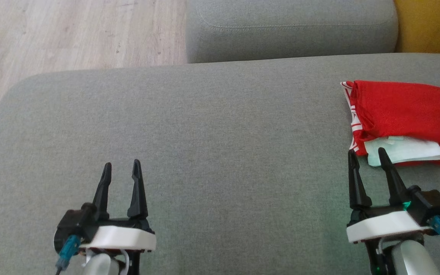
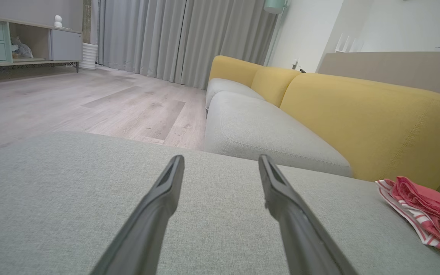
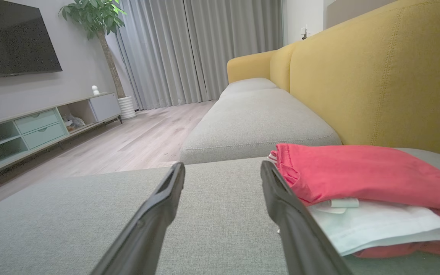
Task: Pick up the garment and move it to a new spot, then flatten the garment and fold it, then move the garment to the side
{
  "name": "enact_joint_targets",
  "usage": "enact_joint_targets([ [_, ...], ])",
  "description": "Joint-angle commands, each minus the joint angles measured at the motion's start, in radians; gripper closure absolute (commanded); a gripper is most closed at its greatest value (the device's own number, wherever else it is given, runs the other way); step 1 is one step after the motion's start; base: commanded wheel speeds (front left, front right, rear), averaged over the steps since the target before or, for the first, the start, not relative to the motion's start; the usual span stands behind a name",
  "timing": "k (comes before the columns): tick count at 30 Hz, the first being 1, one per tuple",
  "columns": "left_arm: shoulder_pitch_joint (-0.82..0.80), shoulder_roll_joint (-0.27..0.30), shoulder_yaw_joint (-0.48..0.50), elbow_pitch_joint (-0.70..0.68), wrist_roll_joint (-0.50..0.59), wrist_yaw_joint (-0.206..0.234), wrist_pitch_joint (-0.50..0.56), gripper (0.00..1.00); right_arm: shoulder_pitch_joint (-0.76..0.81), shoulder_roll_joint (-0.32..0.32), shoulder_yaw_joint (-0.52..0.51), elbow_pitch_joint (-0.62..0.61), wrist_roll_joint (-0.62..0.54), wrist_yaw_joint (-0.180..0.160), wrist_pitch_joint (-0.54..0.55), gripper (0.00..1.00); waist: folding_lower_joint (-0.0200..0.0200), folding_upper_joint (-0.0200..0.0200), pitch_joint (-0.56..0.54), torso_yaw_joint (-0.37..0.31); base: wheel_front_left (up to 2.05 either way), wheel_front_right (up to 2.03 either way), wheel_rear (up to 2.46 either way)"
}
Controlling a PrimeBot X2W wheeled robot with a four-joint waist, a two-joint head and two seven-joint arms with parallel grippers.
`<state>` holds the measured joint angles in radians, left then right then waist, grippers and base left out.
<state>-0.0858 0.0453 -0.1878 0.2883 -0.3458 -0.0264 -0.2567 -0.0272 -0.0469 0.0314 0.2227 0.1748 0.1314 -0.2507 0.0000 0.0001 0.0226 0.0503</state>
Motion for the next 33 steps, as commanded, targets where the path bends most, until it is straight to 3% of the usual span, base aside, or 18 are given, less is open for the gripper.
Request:
enact_joint_targets([
  [1, -0.036, 0.005, 0.041, -0.027, -0.011, 0.006, -0.005, 0.00, -0.025, -0.003, 0.026, -0.035, 0.000, -0.001, -0.011, 0.00, 0.0000, -0.0001, 0.000, -0.001, 0.00, 0.00, 0.00],
  [17, -0.039, 0.005, 0.050, -0.006, -0.047, 0.029, -0.005, 0.00, -0.022, -0.003, 0.031, -0.033, 0.002, -0.001, -0.011, 0.00, 0.0000, -0.0001, -0.001, -0.005, 0.00, 0.00, 0.00],
  [18, 0.000, 0.000, 0.015, 0.022, -0.044, 0.026, 0.000, 1.00, 0.000, 0.000, 0.004, 0.000, 0.000, 0.000, 0.000, 1.00, 0.0000, -0.0001, -0.001, -0.005, 0.00, 0.00, 0.00],
  [22, 0.029, -0.001, 0.012, 0.081, -0.044, 0.026, 0.002, 1.00, 0.019, 0.001, 0.004, 0.062, 0.001, 0.000, 0.004, 1.00, 0.0000, -0.0001, -0.001, -0.006, 0.00, 0.00, 0.00],
  [33, 0.024, 0.000, 0.036, 0.072, -0.142, 0.016, 0.032, 1.00, 0.012, -0.005, 0.000, 0.057, 0.122, 0.000, 0.027, 1.00, 0.0000, -0.0001, -0.002, -0.009, 0.00, 0.00, 0.00],
])
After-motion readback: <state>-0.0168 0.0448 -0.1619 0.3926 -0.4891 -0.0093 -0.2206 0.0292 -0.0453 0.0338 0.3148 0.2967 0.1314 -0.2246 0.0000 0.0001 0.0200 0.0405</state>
